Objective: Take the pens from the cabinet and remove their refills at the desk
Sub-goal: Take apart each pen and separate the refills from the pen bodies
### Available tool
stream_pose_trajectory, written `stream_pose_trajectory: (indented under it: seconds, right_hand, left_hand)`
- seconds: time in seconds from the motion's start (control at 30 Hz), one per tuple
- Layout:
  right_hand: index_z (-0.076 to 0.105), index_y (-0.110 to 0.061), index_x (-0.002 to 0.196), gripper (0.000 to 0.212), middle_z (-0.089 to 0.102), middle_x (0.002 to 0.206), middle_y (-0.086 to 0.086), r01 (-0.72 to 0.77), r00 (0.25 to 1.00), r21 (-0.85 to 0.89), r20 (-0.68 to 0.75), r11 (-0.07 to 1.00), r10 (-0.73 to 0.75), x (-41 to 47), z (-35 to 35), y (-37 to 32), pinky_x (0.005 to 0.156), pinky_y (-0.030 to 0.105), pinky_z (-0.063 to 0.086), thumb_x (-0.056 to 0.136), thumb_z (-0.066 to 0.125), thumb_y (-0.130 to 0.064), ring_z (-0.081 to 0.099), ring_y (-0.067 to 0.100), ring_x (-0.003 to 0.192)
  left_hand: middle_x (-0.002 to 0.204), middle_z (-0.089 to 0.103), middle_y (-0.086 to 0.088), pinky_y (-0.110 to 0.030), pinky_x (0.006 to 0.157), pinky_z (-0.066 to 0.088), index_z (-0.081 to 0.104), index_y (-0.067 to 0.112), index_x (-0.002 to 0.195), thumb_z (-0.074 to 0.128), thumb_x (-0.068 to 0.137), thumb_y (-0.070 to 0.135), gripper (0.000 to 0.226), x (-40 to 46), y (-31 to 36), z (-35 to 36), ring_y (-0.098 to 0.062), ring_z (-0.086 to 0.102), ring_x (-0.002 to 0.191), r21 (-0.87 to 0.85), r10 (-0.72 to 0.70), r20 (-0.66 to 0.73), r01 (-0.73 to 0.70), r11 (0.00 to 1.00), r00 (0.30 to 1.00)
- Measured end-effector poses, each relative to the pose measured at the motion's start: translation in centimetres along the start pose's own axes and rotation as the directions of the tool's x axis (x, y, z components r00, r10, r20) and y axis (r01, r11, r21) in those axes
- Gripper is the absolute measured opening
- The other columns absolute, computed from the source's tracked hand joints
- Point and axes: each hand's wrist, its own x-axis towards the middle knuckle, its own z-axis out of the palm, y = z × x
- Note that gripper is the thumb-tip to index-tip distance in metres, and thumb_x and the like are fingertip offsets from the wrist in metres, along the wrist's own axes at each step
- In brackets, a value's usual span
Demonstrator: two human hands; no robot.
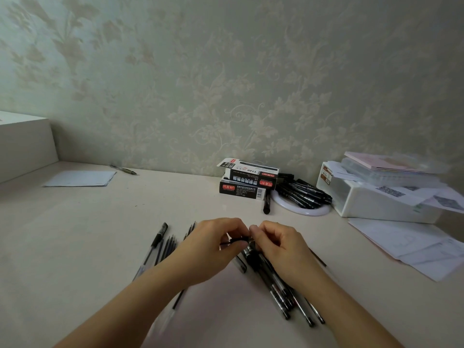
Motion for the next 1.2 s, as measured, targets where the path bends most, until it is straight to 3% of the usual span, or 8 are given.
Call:
stream_pose_trajectory:
  seconds: [0.13,0.23,0.33,0.53,0.7,0.9,1.03,1.2]
  right_hand:
    - [0.055,-0.017,0.063,0.054,0.047,0.052,-0.001,0.002,1.0,-0.003,-0.012,1.0,-0.002,0.01,-0.22,-0.08,0.051,0.018,0.038,0.09,0.047,-0.063,0.042,0.005,0.049]
    - [0.065,-0.032,0.08,0.029,0.066,0.073,-0.006,0.02,1.0,0.025,0.003,0.999,-0.02,0.16,-0.45,-0.17,0.061,0.013,0.048,0.089,0.056,-0.057,0.058,0.0,0.062]
    - [0.066,-0.032,0.086,0.009,0.068,0.079,-0.007,0.039,0.998,0.051,0.05,0.998,-0.041,0.25,-0.57,-0.05,0.067,0.021,0.054,0.091,0.064,-0.04,0.063,0.006,0.071]
    - [0.06,-0.022,0.067,0.049,0.057,0.056,-0.002,0.034,0.999,-0.015,0.007,0.999,-0.034,-0.08,-0.44,-0.17,0.051,0.018,0.041,0.086,0.047,-0.066,0.047,0.002,0.05]
    - [0.067,-0.032,0.086,0.016,0.069,0.08,-0.006,0.033,0.998,0.034,0.051,0.999,-0.034,0.19,-0.7,-0.2,0.068,0.021,0.053,0.092,0.06,-0.044,0.063,0.006,0.071]
    - [0.061,-0.024,0.071,0.035,0.061,0.062,0.0,0.0,0.999,-0.002,0.044,1.0,0.0,-0.02,-0.54,-0.1,0.053,0.017,0.042,0.095,0.053,-0.05,0.049,0.002,0.052]
    - [0.067,-0.03,0.084,0.023,0.068,0.077,0.001,0.022,0.998,0.038,0.066,0.999,-0.025,0.06,-0.73,-0.4,0.065,0.023,0.05,0.093,0.056,-0.048,0.061,0.011,0.068]
    - [0.062,-0.027,0.082,0.023,0.053,0.063,-0.005,0.06,0.991,0.018,0.118,0.998,-0.062,-0.09,-0.68,-0.32,0.056,0.019,0.041,0.098,0.052,-0.04,0.046,0.002,0.058]
  left_hand:
    - [0.085,0.065,0.019,-0.012,0.065,0.044,0.064,0.037,0.095,0.063,0.09,0.027,0.01,-0.03,-0.08,0.26,-0.01,0.058,0.076,0.012,0.003,0.016,-0.003,1.0,1.0]
    - [0.081,0.064,0.02,-0.012,0.062,0.043,0.062,0.039,0.09,0.063,0.09,0.028,0.011,0.03,-0.19,0.18,-0.009,0.058,0.072,0.036,-0.01,-0.015,0.011,0.999,1.0]
    - [0.08,0.064,0.021,-0.01,0.063,0.042,0.062,0.041,0.089,0.064,0.09,0.028,0.013,0.07,-0.21,0.0,-0.007,0.058,0.072,0.032,-0.017,-0.027,0.018,0.999,0.999]
    - [0.083,0.066,0.019,-0.018,0.066,0.048,0.065,0.037,0.093,0.063,0.09,0.029,0.009,-0.02,-0.17,0.29,-0.01,0.059,0.074,0.018,-0.018,0.002,0.018,1.0,1.0]
    - [0.08,0.064,0.026,-0.011,0.062,0.043,0.061,0.043,0.086,0.064,0.089,0.029,0.015,-0.03,-0.26,0.0,-0.007,0.058,0.07,0.031,-0.023,-0.042,0.024,0.999,0.999]
    - [0.084,0.066,0.021,-0.019,0.064,0.048,0.066,0.037,0.093,0.064,0.089,0.028,0.01,0.07,-0.23,0.24,-0.011,0.059,0.07,0.014,-0.023,-0.015,0.023,1.0,1.0]
    - [0.079,0.064,0.024,-0.011,0.061,0.042,0.064,0.041,0.088,0.064,0.089,0.03,0.011,0.03,-0.22,0.07,-0.006,0.057,0.069,0.004,-0.047,-0.032,0.047,0.999,0.998]
    - [0.08,0.066,0.021,-0.013,0.065,0.044,0.065,0.04,0.085,0.067,0.087,0.03,0.01,0.11,-0.03,-0.14,-0.006,0.059,0.073,0.002,-0.044,-0.033,0.045,0.999,0.998]
